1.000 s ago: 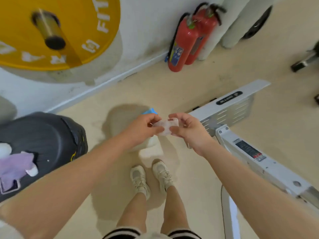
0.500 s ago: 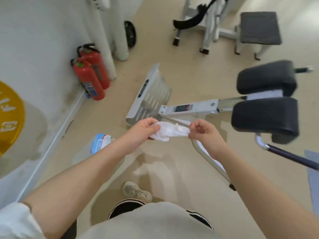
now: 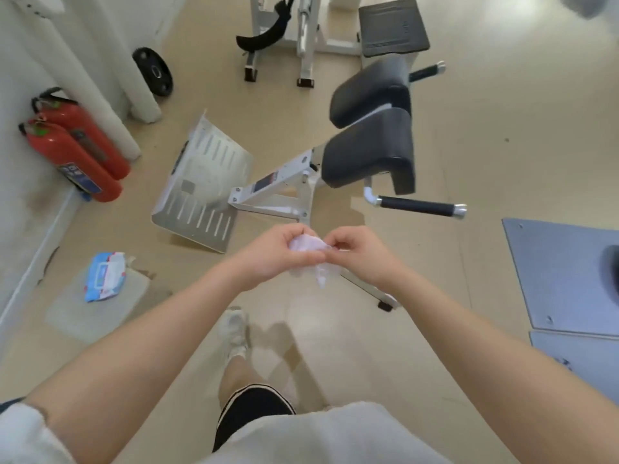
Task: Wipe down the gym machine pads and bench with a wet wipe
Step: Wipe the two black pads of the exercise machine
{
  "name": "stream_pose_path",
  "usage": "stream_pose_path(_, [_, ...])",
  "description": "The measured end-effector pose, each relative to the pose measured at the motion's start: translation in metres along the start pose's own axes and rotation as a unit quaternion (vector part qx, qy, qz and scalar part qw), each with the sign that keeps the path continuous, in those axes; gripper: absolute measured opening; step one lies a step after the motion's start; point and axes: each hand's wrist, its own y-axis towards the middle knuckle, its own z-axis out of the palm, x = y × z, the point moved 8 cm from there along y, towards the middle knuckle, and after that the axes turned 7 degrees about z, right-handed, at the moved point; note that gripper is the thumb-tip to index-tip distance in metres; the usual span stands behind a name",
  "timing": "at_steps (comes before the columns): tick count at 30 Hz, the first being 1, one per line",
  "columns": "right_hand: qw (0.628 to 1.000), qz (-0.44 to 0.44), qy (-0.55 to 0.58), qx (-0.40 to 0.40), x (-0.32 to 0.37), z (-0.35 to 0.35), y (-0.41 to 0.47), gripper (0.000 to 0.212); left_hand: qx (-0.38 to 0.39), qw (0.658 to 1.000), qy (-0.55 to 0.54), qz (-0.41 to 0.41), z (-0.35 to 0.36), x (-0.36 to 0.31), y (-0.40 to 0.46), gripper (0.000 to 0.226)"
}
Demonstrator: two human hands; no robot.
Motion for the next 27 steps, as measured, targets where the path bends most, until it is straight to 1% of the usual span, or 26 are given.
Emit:
stream_pose_path(3, [0.997, 0.016, 0.068, -0.019, -0.032, -0.044, -0.029, 0.010, 0.035, 0.999, 0.001, -0.021, 0.054, -0.011, 0.011, 0.019])
stream_pose_path(5, [0.992, 0.012, 0.118, -0.045, -0.047, -0.076, -0.042, 0.009, 0.047, 0.998, 0.035, -0.030, 0.078, -0.017, 0.025, 0.016])
stream_pose_path(8, [0.962, 0.026, 0.243, -0.119, -0.077, -0.131, -0.046, 0.019, 0.064, 0.993, 0.090, -0.042, 0.103, -0.026, 0.053, 0.006])
stream_pose_path(10, [0.947, 0.042, 0.282, -0.148, -0.097, -0.165, -0.041, 0.022, 0.060, 0.992, 0.094, -0.049, 0.113, -0.029, 0.079, 0.013])
stream_pose_path(11, [0.943, 0.049, 0.288, -0.160, -0.107, -0.181, -0.036, 0.022, 0.053, 0.995, 0.069, -0.051, 0.117, -0.031, 0.094, 0.014])
stream_pose_path(13, [0.940, 0.064, 0.278, -0.186, -0.124, -0.215, -0.023, 0.021, 0.047, 0.996, -0.045, -0.057, 0.130, -0.036, 0.127, 0.013])
stream_pose_path(15, [0.938, 0.070, 0.271, -0.202, -0.138, -0.248, -0.005, 0.020, 0.041, 0.983, -0.164, -0.064, 0.145, -0.043, 0.165, 0.016])
stream_pose_path(17, [0.936, 0.073, 0.284, -0.197, -0.146, -0.280, 0.017, 0.016, 0.011, 0.959, -0.270, -0.082, 0.157, -0.050, 0.207, 0.017])
stream_pose_path(18, [0.932, 0.076, 0.298, -0.190, -0.147, -0.295, 0.030, 0.014, -0.012, 0.942, -0.323, -0.094, 0.161, -0.057, 0.227, 0.017])
stream_pose_path(20, [0.927, 0.082, 0.324, -0.172, -0.151, -0.322, 0.055, 0.014, -0.054, 0.915, -0.381, -0.118, 0.166, -0.071, 0.264, 0.024])
stream_pose_path(22, [0.928, 0.086, 0.329, -0.149, -0.156, -0.344, 0.079, 0.018, -0.075, 0.912, -0.383, -0.127, 0.172, -0.082, 0.298, 0.029])
stream_pose_path(23, [0.931, 0.090, 0.324, -0.139, -0.159, -0.354, 0.090, 0.019, -0.068, 0.917, -0.372, -0.131, 0.176, -0.087, 0.314, 0.031])
stream_pose_path(25, [0.935, 0.102, 0.316, -0.120, -0.166, -0.374, 0.113, 0.019, -0.042, 0.943, -0.302, -0.134, 0.184, -0.097, 0.340, 0.027])
stream_pose_path(27, [0.936, 0.113, 0.313, -0.112, -0.174, -0.395, 0.137, 0.019, -0.049, 0.966, -0.222, -0.122, 0.184, -0.105, 0.360, 0.020])
